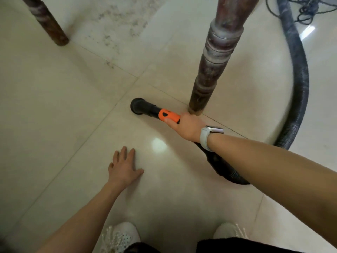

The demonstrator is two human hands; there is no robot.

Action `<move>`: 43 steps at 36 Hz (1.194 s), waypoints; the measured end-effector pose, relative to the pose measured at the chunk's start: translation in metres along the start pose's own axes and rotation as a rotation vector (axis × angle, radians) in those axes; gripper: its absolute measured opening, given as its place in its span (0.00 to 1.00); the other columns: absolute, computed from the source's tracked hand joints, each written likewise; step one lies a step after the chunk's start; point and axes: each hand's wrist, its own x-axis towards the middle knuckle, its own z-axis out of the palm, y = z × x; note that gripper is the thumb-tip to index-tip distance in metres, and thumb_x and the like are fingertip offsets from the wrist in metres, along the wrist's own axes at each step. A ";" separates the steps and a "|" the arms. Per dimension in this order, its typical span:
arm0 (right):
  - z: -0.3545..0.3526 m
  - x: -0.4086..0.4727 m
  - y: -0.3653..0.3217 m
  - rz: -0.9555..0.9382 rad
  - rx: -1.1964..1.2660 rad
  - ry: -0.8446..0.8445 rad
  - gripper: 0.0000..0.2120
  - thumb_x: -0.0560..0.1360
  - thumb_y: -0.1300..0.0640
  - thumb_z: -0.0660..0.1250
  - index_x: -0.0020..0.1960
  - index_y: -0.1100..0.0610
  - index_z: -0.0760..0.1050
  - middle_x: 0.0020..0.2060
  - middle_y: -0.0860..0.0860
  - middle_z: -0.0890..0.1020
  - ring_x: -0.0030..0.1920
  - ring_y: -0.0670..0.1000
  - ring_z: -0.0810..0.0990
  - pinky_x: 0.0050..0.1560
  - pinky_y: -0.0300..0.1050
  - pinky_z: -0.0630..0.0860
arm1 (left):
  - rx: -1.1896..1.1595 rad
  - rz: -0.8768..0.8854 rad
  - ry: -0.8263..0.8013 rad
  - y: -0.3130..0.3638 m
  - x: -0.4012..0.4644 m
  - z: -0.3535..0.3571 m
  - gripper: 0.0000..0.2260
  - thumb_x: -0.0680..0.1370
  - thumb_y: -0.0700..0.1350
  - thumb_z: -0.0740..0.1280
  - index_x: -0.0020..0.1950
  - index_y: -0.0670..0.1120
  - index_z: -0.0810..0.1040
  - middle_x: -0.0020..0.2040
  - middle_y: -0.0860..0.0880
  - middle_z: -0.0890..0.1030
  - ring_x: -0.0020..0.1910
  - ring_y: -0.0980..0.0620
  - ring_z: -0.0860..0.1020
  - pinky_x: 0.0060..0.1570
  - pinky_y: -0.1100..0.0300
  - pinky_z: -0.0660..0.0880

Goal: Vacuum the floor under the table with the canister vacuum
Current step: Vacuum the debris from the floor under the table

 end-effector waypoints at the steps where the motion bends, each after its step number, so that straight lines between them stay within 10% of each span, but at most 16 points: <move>1: 0.003 0.004 -0.005 -0.011 0.016 -0.014 0.22 0.77 0.37 0.57 0.33 0.52 0.63 0.27 0.49 0.68 0.27 0.50 0.67 0.29 0.44 0.61 | -0.044 -0.007 0.010 -0.001 0.003 -0.001 0.36 0.74 0.60 0.66 0.77 0.51 0.54 0.78 0.47 0.48 0.76 0.42 0.47 0.71 0.45 0.57; 6: 0.005 0.015 -0.036 -0.028 0.018 -0.089 0.20 0.78 0.38 0.56 0.51 0.56 0.67 0.37 0.51 0.74 0.36 0.52 0.74 0.37 0.46 0.69 | -0.418 -0.046 0.102 0.000 0.023 -0.032 0.27 0.76 0.56 0.65 0.69 0.41 0.71 0.68 0.40 0.72 0.68 0.41 0.69 0.66 0.53 0.65; 19: -0.073 0.017 -0.185 -0.077 0.043 -0.085 0.23 0.79 0.43 0.58 0.59 0.64 0.65 0.45 0.55 0.74 0.44 0.58 0.76 0.40 0.47 0.69 | -1.519 -0.115 0.077 0.009 0.034 -0.250 0.20 0.82 0.58 0.54 0.62 0.45 0.73 0.54 0.47 0.80 0.54 0.50 0.79 0.51 0.54 0.72; 27: -0.104 0.031 -0.247 -0.155 0.043 -0.154 0.18 0.78 0.46 0.62 0.54 0.59 0.61 0.41 0.53 0.73 0.40 0.55 0.74 0.37 0.45 0.66 | -1.690 -0.078 0.149 -0.006 0.031 -0.322 0.05 0.81 0.46 0.62 0.49 0.45 0.73 0.46 0.47 0.79 0.42 0.53 0.78 0.46 0.57 0.76; 43: -0.044 0.079 -0.179 -0.202 0.245 -0.204 0.19 0.78 0.41 0.60 0.55 0.57 0.67 0.37 0.55 0.79 0.36 0.56 0.80 0.40 0.54 0.78 | -1.601 -0.181 0.290 -0.006 0.098 -0.318 0.09 0.82 0.47 0.60 0.58 0.43 0.70 0.49 0.46 0.78 0.47 0.49 0.77 0.37 0.58 0.74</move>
